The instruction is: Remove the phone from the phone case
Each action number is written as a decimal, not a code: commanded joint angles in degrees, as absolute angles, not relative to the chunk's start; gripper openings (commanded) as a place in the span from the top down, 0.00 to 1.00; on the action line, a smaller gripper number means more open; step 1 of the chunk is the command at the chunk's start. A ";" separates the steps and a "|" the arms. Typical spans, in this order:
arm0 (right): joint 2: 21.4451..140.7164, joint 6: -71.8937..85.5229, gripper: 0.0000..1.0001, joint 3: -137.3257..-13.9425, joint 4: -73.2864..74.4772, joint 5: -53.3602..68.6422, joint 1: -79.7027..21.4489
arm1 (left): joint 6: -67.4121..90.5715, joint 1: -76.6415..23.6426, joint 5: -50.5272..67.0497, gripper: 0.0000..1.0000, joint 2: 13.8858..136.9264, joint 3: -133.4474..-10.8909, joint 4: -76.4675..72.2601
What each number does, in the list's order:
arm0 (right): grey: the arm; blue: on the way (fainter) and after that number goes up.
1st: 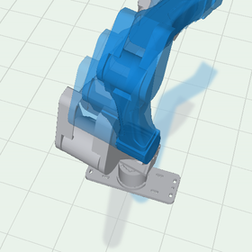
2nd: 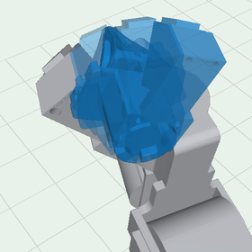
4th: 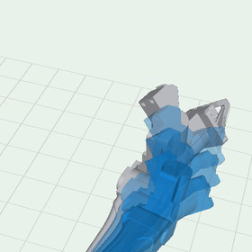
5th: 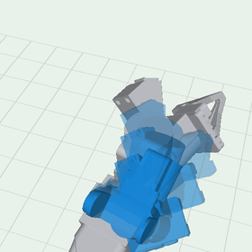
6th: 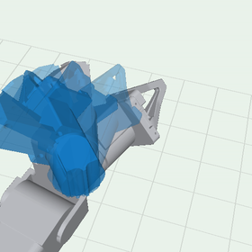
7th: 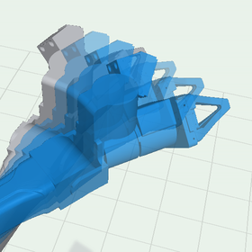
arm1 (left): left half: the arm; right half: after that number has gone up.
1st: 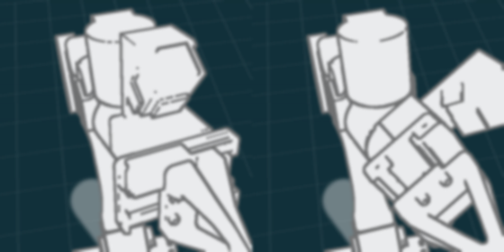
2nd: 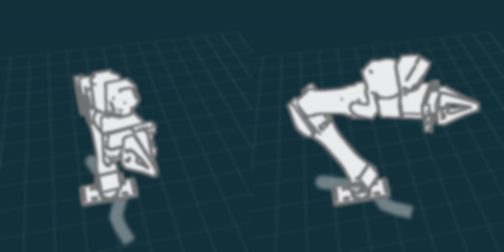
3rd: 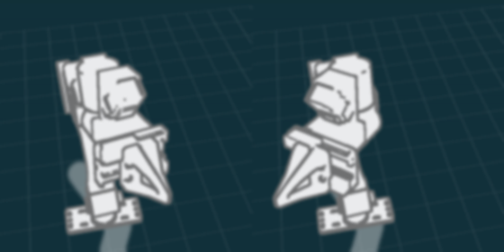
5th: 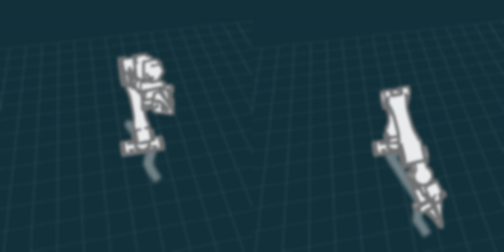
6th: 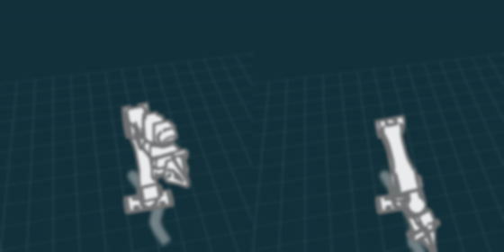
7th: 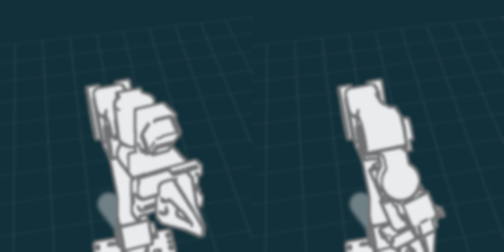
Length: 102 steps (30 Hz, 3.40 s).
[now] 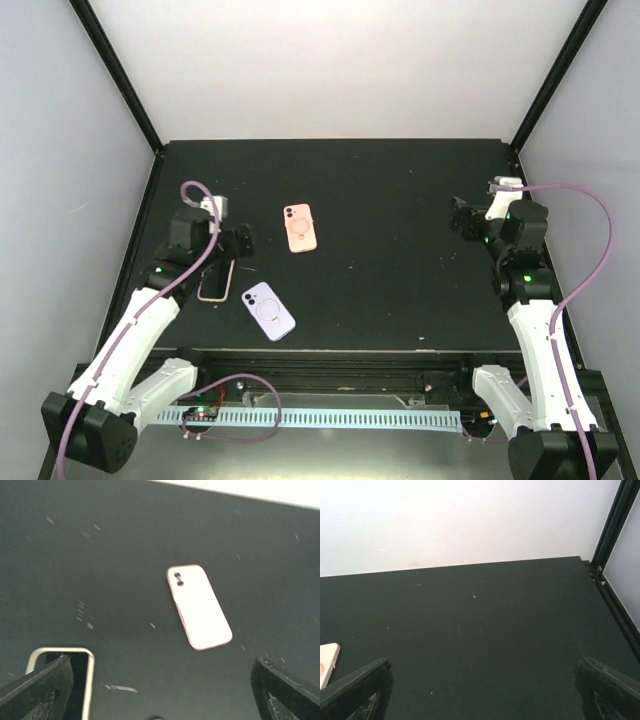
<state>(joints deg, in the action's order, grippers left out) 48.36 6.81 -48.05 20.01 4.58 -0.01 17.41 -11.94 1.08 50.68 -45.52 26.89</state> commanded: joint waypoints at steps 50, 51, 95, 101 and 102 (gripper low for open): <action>45.44 -6.59 0.00 -47.43 32.65 36.06 -0.80 | 46.24 -42.13 -4.38 0.01 72.48 -38.85 45.19; 45.52 -6.57 0.00 -47.37 32.62 35.96 -0.79 | 46.19 -41.98 -4.01 0.01 72.85 -38.77 44.73; 46.76 -6.89 0.00 -47.38 32.84 35.12 -0.87 | 50.29 -38.34 -4.35 0.01 88.32 -49.06 43.47; 47.31 -6.99 0.00 -47.28 32.63 34.37 -0.88 | 47.86 -39.63 0.01 0.01 92.63 -53.10 39.31; 47.49 -7.02 0.00 -47.28 32.69 34.37 -0.88 | 47.28 -39.99 0.00 0.01 93.33 -54.05 39.52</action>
<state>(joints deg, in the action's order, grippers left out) 46.96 -6.15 -47.09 32.67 34.89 -0.40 48.73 -38.68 -5.21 90.21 -49.67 44.99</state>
